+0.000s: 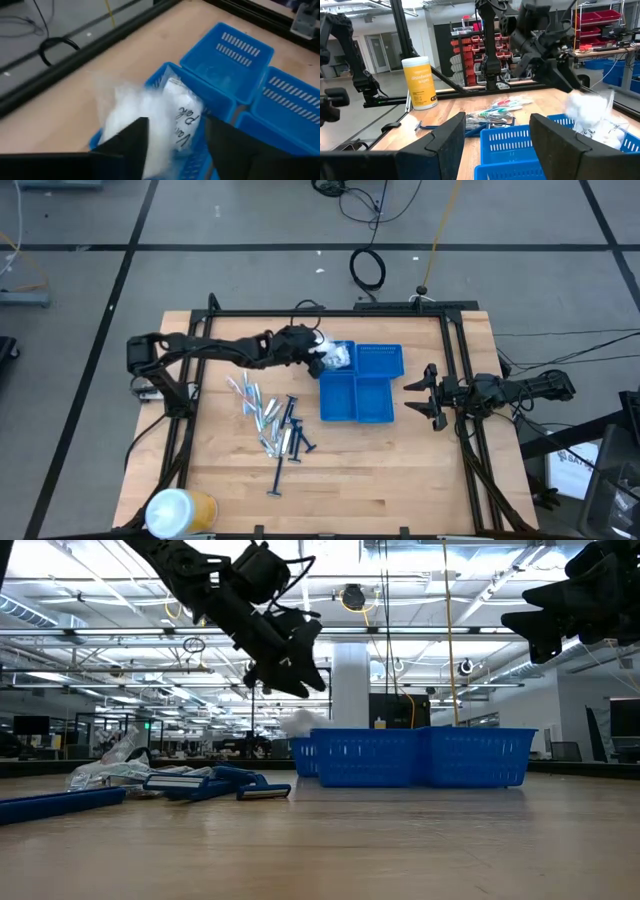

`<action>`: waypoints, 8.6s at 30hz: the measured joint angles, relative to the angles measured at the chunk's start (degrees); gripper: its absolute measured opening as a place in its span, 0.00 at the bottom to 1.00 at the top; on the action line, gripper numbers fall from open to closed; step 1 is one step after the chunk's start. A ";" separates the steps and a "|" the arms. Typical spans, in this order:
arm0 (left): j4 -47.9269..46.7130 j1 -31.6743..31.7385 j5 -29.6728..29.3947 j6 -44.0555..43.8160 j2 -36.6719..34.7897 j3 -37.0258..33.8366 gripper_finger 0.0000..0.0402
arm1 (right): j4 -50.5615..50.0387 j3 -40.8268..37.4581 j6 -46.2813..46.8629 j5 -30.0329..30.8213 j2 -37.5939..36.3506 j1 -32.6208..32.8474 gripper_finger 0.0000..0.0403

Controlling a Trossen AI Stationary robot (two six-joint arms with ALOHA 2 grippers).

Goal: Pick & Place Travel size toiletries
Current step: Put the transparent cotton pack into the top left blue basket, then put the orange toothbrush into the top right blue basket

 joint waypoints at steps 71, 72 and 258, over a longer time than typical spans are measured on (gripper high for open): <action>-57.70 -6.06 -9.22 -36.17 -19.96 -0.86 0.67 | -0.02 0.00 0.00 0.01 0.00 0.00 0.52; -62.48 -7.27 -9.98 -40.78 -19.96 -0.89 0.67 | -0.02 0.00 0.00 0.01 0.02 -0.01 0.52; -63.49 -17.09 -1.66 -78.11 -13.10 -12.35 0.04 | -0.02 -0.02 0.00 0.01 0.07 0.00 0.52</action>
